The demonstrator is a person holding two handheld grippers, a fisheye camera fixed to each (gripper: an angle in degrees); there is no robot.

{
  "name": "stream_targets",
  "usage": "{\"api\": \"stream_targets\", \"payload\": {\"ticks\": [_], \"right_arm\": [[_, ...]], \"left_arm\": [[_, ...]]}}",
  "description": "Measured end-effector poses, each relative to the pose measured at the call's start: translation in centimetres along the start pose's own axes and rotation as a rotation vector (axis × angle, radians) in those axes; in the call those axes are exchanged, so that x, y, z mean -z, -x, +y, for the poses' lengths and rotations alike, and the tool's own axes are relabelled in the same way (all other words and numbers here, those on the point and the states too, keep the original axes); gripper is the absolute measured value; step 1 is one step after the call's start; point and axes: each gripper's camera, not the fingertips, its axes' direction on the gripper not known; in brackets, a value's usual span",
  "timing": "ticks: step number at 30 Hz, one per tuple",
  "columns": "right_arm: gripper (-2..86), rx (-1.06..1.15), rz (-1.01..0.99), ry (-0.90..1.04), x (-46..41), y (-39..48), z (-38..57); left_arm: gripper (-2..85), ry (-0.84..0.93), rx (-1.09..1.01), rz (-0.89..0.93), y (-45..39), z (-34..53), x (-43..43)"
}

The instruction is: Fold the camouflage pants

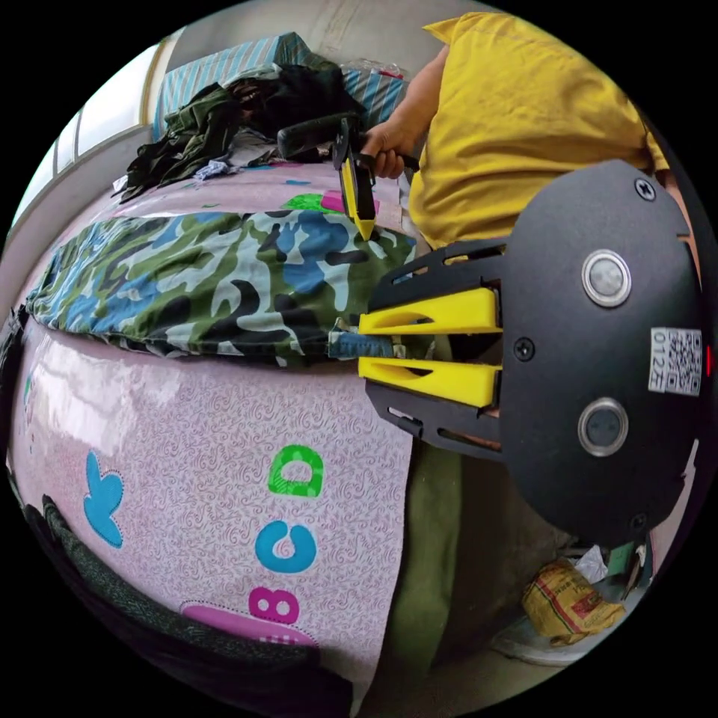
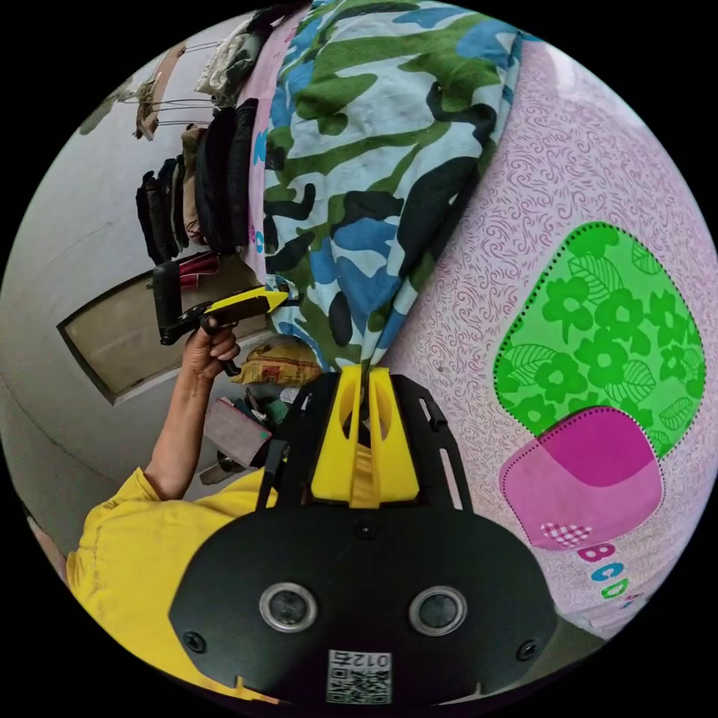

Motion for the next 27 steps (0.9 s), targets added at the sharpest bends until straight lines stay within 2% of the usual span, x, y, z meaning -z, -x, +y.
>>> {"api": "stream_targets", "payload": {"ticks": [6, 11, 17, 21, 24, 26, 27], "right_arm": [[1.9, 0.039, 0.03, 0.143, 4.7, -4.2, 4.8], [2.0, -0.006, 0.048, 0.2, 10.1, -10.8, 10.5], [1.6, -0.115, -0.01, 0.014, 16.3, -17.8, 18.1], [1.4, -0.172, -0.032, -0.14, 17.4, -19.9, 21.9], [1.2, -0.205, 0.071, -0.172, 17.1, -20.5, 23.8], [1.1, -0.226, 0.194, -0.204, 17.4, -20.0, 25.1], [1.0, -0.229, 0.316, -0.249, 17.8, -19.0, 26.0]], "left_arm": [[5.8, 0.051, -0.023, 0.156, -4.7, 0.9, -3.7], [5.6, 0.247, -0.204, 0.227, -13.0, -0.5, -10.7], [5.1, 0.382, -0.363, 0.261, -21.9, -3.5, -16.8], [4.7, 0.38, -0.408, 0.248, -24.3, -4.3, -17.7], [4.4, 0.415, -0.407, 0.214, -24.5, -4.4, -18.2], [3.8, 0.401, -0.38, 0.191, -23.6, -4.0, -17.3], [3.6, 0.386, -0.37, 0.182, -23.3, -3.8, -16.8]]}}
